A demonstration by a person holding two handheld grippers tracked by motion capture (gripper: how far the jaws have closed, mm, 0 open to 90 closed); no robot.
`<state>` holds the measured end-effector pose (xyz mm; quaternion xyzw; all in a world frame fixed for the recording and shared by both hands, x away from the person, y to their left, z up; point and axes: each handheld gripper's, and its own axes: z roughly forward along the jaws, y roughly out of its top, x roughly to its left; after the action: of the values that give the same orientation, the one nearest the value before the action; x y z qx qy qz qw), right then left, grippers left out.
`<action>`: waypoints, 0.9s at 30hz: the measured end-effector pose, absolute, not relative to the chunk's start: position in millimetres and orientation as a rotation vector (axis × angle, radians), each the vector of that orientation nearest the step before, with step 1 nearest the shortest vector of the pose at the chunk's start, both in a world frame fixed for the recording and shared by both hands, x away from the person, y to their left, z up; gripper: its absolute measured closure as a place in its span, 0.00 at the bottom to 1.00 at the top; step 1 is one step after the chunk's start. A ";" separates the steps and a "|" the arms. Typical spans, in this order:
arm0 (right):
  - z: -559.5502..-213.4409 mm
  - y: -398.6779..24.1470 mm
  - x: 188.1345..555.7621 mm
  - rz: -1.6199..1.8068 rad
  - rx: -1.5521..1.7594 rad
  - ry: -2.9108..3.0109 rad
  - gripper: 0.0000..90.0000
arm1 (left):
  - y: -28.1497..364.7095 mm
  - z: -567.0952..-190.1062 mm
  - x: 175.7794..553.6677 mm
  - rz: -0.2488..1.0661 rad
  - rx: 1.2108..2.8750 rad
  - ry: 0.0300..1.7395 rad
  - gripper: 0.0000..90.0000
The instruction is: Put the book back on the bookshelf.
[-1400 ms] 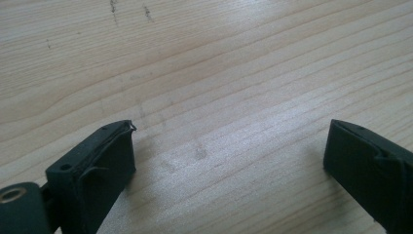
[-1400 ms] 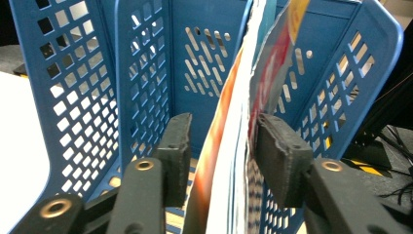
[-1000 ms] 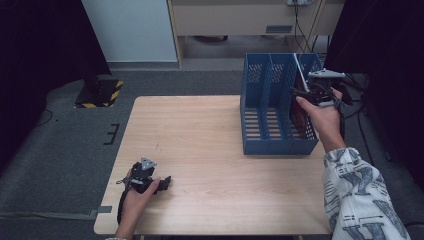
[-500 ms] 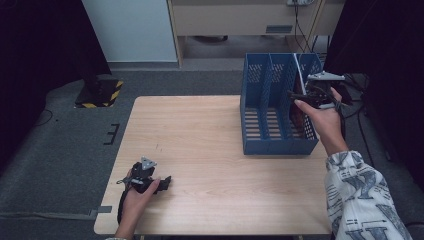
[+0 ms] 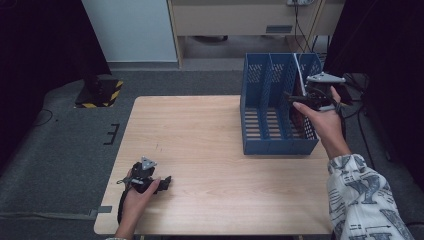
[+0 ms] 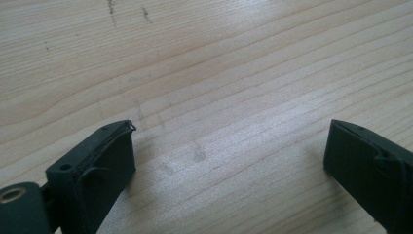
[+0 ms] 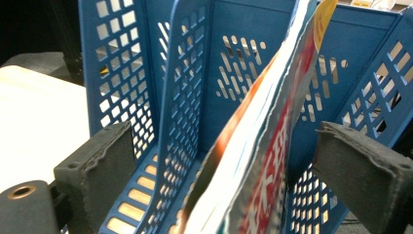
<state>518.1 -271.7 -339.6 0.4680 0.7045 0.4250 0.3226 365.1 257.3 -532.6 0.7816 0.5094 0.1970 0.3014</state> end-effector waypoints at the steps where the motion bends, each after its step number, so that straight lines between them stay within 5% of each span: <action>1: -339.2 -271.4 516.7 1.121 1.225 1.848 0.09 | 257.3 -532.6 365.1 0.522 2.073 1.351 0.04; 27: -367.5 -276.4 449.7 1.228 1.194 1.880 0.04 | 256.1 -533.3 365.0 0.527 2.065 1.353 0.03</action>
<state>449.7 -276.4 -367.5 0.4487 0.7065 0.4612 0.2947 365.0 256.1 -533.3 0.7794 0.5107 0.1988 0.3036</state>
